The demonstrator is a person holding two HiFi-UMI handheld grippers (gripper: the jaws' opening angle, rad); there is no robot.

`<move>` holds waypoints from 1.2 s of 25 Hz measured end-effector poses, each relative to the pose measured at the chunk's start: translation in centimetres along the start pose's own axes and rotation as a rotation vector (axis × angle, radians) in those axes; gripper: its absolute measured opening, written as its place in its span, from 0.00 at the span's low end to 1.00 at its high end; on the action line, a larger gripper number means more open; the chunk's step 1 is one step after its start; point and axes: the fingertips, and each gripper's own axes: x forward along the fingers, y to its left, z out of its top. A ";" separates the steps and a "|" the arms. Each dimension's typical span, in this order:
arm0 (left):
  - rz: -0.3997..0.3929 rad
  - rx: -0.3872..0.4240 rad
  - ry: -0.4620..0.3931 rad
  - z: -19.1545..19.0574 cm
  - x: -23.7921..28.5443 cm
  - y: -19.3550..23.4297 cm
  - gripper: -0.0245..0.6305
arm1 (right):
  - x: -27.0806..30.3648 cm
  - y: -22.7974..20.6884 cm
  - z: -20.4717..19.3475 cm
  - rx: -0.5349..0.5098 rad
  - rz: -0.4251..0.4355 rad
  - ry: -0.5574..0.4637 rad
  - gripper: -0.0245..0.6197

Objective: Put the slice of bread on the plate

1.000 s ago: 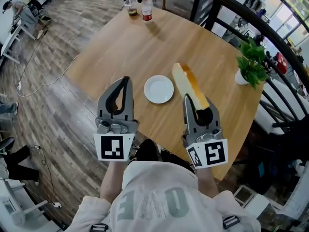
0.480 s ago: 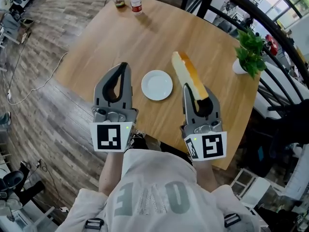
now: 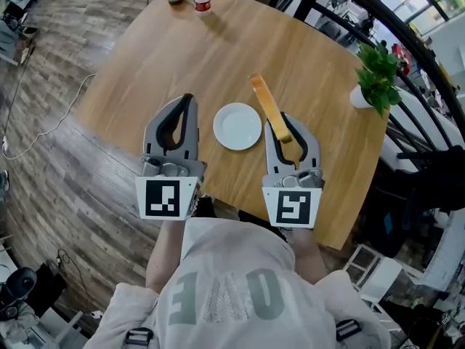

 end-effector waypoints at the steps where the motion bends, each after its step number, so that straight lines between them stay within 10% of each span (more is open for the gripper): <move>1: 0.003 -0.005 0.007 -0.4 0.0 0.2 0.05 | 0.5 0.3 -0.4 -0.044 0.004 0.023 0.18; 14: 0.010 -0.048 0.111 -5.5 0.7 1.2 0.05 | 7.2 7.8 -9.5 -0.754 0.128 0.226 0.18; 30: 0.069 -0.089 0.165 -8.0 0.8 2.7 0.05 | 9.9 10.5 -18.5 -0.961 0.232 0.365 0.18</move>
